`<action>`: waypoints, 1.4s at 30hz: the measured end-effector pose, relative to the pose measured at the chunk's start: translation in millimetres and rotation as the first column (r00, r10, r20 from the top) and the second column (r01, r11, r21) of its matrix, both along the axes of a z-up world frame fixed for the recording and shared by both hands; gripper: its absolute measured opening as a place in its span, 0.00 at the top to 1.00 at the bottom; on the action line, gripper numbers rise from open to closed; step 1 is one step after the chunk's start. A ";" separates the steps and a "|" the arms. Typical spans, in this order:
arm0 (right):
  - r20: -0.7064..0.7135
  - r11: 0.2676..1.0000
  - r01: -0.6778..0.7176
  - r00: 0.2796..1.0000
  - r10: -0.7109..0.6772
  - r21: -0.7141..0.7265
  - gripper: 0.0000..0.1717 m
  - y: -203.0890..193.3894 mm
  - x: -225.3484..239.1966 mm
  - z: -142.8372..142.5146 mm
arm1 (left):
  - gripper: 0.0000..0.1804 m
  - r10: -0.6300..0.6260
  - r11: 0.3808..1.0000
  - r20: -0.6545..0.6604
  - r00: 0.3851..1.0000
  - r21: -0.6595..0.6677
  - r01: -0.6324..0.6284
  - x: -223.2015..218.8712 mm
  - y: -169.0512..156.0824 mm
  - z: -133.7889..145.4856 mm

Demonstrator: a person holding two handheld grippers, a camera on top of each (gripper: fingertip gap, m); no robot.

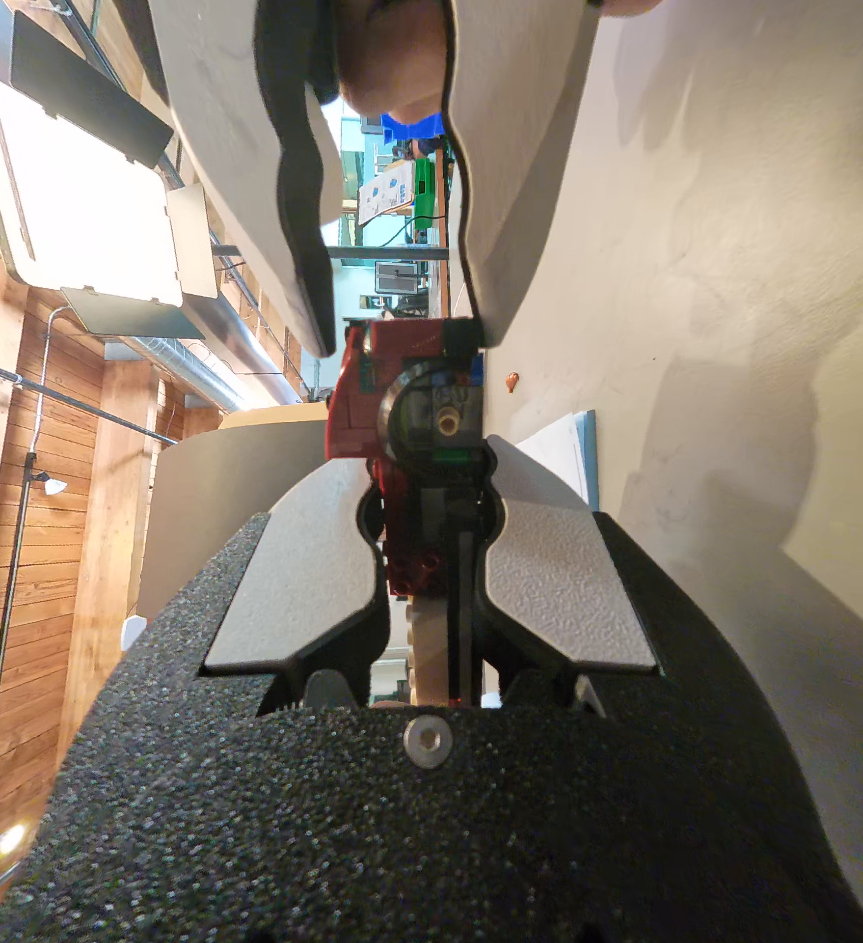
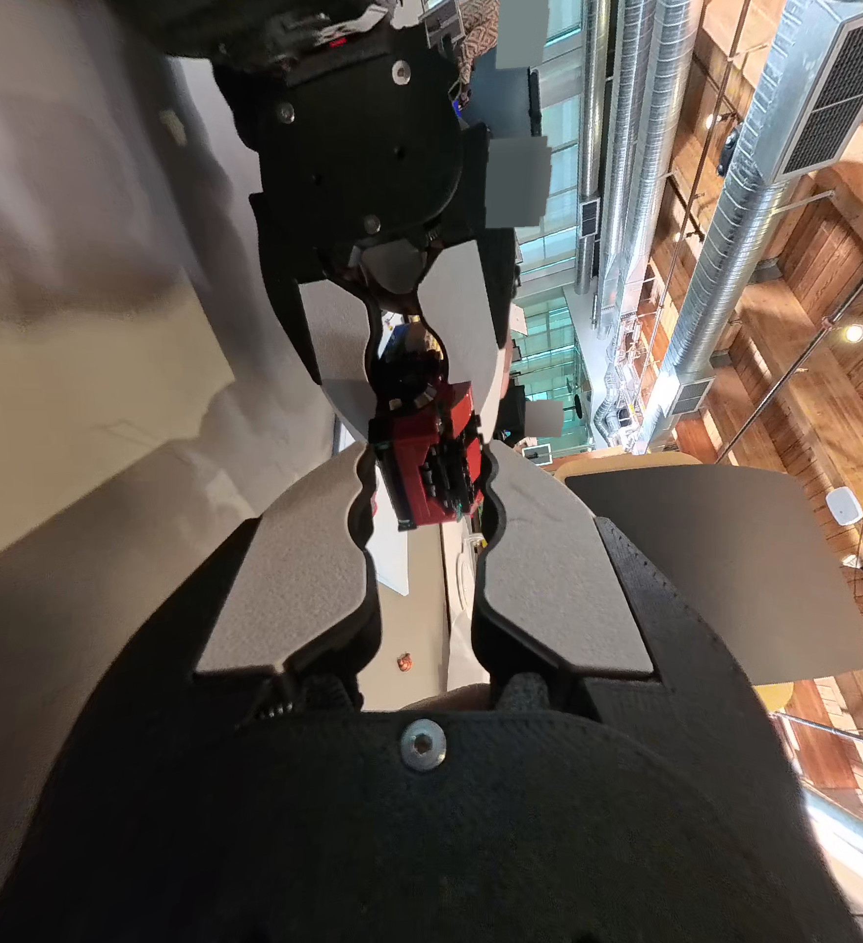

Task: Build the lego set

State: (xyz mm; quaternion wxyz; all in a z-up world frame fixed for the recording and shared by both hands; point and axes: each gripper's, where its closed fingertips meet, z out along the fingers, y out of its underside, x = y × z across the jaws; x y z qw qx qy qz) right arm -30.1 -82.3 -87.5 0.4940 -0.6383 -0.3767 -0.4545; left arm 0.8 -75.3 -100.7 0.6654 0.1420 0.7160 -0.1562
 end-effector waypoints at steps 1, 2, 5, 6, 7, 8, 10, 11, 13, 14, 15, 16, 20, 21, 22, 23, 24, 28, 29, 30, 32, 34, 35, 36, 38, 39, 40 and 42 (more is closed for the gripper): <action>0.004 1.000 -0.002 1.000 0.002 -0.005 0.77 0.3 -0.6 -1.1 | 0.81 -0.001 1.000 0.001 1.000 0.005 0.001 -0.4 -0.7 -0.3; 0.006 1.000 -0.006 1.000 0.006 -0.010 0.78 0.5 -1.3 -2.3 | 0.81 0.000 1.000 0.004 1.000 0.011 0.000 -0.4 -0.8 -0.5; 0.011 1.000 -0.007 1.000 0.007 -0.013 0.79 1.1 -1.9 -2.6 | 0.81 -0.004 1.000 0.011 1.000 0.013 0.004 -1.0 -1.0 0.5; 0.012 1.000 -0.007 1.000 0.007 -0.015 0.79 1.2 -1.9 -2.6 | 0.81 -0.006 1.000 0.012 1.000 0.014 0.006 -1.5 -1.1 0.8; 0.014 1.000 -0.008 1.000 0.008 -0.017 0.79 1.3 -1.9 -2.7 | 0.81 -0.010 1.000 0.012 1.000 0.015 0.010 -2.1 -1.3 0.9; 0.013 1.000 -0.010 1.000 0.011 -0.018 0.79 1.4 -2.1 -2.6 | 0.81 -0.013 1.000 0.015 1.000 0.015 0.013 -2.6 -1.4 1.2; 0.006 1.000 -0.016 1.000 0.017 -0.019 0.79 1.7 -2.9 -2.2 | 0.81 -0.017 1.000 0.018 1.000 0.014 0.017 -3.3 -1.7 1.7; 0.005 1.000 -0.018 1.000 0.018 -0.021 0.79 1.9 -3.2 -2.2 | 0.81 -0.019 1.000 0.018 1.000 0.013 0.019 -3.4 -1.6 1.9; 0.009 0.999 -0.017 1.000 0.017 -0.027 0.80 2.3 -3.3 -2.2 | 0.81 -0.020 1.000 0.020 1.000 0.013 0.020 -3.4 -1.5 2.1; 0.015 0.999 -0.013 1.000 0.014 -0.031 0.80 2.6 -3.2 -2.5 | 0.81 -0.020 1.000 0.020 1.000 0.011 0.020 -3.0 -1.4 1.9; 0.022 0.999 -0.007 1.000 0.007 -0.034 0.80 3.0 -2.8 -2.7 | 0.81 -0.020 1.000 0.019 1.000 0.009 0.019 -2.4 -1.2 1.7; 0.030 0.999 0.002 1.000 -0.001 -0.032 0.80 3.5 -2.5 -2.5 | 0.81 -0.019 1.000 0.019 1.000 0.004 0.019 -1.5 -0.7 1.9; 0.097 1.000 0.005 0.995 -0.007 0.014 0.80 5.1 -7.3 4.3 | 0.81 -0.021 0.999 0.032 0.999 -0.035 0.022 0.5 1.3 7.1; 0.105 1.000 -0.001 0.994 -0.002 0.026 0.79 5.1 -9.2 6.7 | 0.81 -0.023 0.999 0.039 0.999 -0.045 0.025 0.2 1.6 8.9; 0.109 0.999 -0.003 0.994 -0.001 0.037 0.79 4.9 -10.4 9.1 | 0.81 -0.021 0.998 0.045 0.999 -0.053 0.023 0.6 2.3 10.4; 0.114 0.999 -0.001 0.994 -0.005 0.049 0.78 4.7 -10.8 11.8 | 0.81 -0.019 0.998 0.052 0.998 -0.062 0.022 0.9 2.9 11.9; 0.117 0.998 0.003 0.993 -0.009 0.056 0.78 4.5 -10.8 13.8 | 0.81 -0.020 0.997 0.059 0.998 -0.073 0.024 1.1 3.1 13.8; 0.129 0.998 0.015 0.991 -0.024 0.069 0.78 3.9 -10.3 17.7 | 0.81 -0.032 0.993 0.081 0.996 -0.110 0.041 1.0 1.7 19.7; 0.130 0.997 0.016 0.991 -0.025 0.069 0.78 3.9 -10.5 18.3 | 0.81 -0.036 0.992 0.085 0.996 -0.116 0.046 1.4 0.9 20.6; 0.131 0.997 0.018 0.991 -0.027 0.071 0.78 3.9 -10.5 18.9 | 0.81 -0.039 0.991 0.087 0.995 -0.122 0.049 2.0 0.0 21.4; 0.132 0.997 0.024 0.991 -0.033 0.072 0.77 4.0 -10.0 19.6 | 0.81 -0.045 0.990 0.093 0.995 -0.131 0.057 3.7 -2.0 23.0; 0.129 0.997 0.028 0.991 -0.037 0.071 0.77 4.2 -9.5 19.8 | 0.81 -0.045 0.990 0.104 0.994 -0.128 0.058 6.3 -3.5 24.5; 0.128 0.997 0.030 0.991 -0.038 0.069 0.77 4.2 -9.0 19.6 | 0.81 -0.044 0.991 0.108 0.993 -0.123 0.057 8.0 -4.0 24.7; 0.127 0.997 0.032 0.991 -0.040 0.066 0.77 4.3 -8.6 19.4 | 0.81 -0.043 0.991 0.111 0.993 -0.118 0.056 9.5 -4.4 24.8; 0.124 0.997 0.038 0.991 -0.045 0.061 0.77 4.7 -7.4 18.9 | 0.81 -0.041 0.993 0.117 0.992 -0.107 0.053 12.6 -4.6 25.0; 0.121 0.997 0.041 0.991 -0.048 0.059 0.76 4.9 -6.9 18.7 | 0.81 -0.040 0.994 0.122 0.992 -0.099 0.052 13.8 -4.2 25.6; 0.118 0.997 0.045 0.992 -0.052 0.056 0.76 5.3 -6.3 18.2 | 0.81 -0.039 0.995 0.126 0.991 -0.091 0.051 14.9 -4.1 26.0; 0.114 0.998 0.051 0.992 -0.056 0.049 0.76 5.7 -4.8 17.0 | 0.81 -0.041 0.996 0.134 0.990 -0.075 0.051 16.5 -3.8 26.4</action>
